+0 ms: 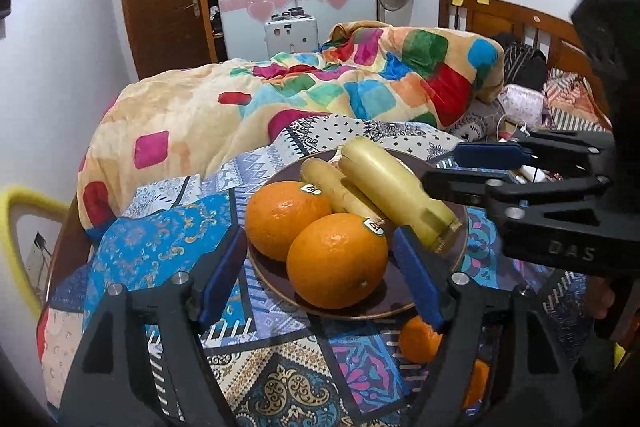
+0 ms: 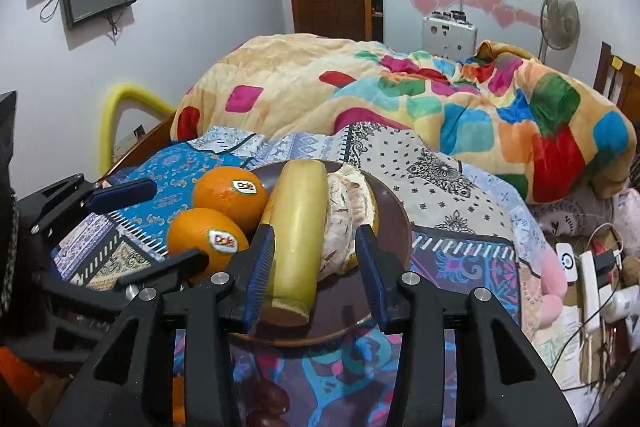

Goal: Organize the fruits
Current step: 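Place the orange on the plate with the left gripper while the right gripper places the gourd there, then grasp a small tangerine with the right gripper while the left gripper grasps another tangerine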

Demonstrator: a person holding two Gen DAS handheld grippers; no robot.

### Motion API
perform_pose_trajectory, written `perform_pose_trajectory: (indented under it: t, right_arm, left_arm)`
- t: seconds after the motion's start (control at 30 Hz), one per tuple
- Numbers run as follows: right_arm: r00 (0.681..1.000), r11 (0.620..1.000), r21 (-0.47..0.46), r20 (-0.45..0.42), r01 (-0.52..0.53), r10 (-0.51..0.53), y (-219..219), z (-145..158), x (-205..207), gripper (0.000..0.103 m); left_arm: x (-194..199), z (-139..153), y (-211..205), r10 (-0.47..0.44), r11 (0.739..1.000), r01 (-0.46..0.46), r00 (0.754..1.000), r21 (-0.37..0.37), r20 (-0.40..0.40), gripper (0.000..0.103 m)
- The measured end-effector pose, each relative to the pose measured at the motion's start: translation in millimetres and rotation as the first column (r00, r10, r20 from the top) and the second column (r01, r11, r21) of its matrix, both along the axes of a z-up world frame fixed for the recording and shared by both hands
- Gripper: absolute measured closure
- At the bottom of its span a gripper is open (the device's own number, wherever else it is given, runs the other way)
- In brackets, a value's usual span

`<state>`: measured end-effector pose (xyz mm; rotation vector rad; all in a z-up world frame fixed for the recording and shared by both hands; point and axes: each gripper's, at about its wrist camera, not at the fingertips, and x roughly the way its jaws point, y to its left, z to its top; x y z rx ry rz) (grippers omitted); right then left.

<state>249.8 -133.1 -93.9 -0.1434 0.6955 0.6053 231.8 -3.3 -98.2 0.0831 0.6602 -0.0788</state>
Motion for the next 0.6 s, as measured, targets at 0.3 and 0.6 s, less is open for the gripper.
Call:
perform_pose_trajectory:
  t: [0.3, 0.6]
  right_arm:
    - [0.999, 1.0, 0.01, 0.048, -0.01, 0.01, -9.5, 19.1, -37.2, 0.064]
    - [0.999, 0.999, 0.025, 0.022, -0.038, 0.038, -7.9, 9.9, -72.9, 0.064]
  left_arm:
    - [-27.0, 11.9, 6.6, 0.011, 0.997, -0.011, 1.0, -0.08, 0.0, 0.027]
    - [-71.8, 10.6, 16.5, 0.049, 0.99, -0.048, 0.999, -0.133, 0.002, 0.025]
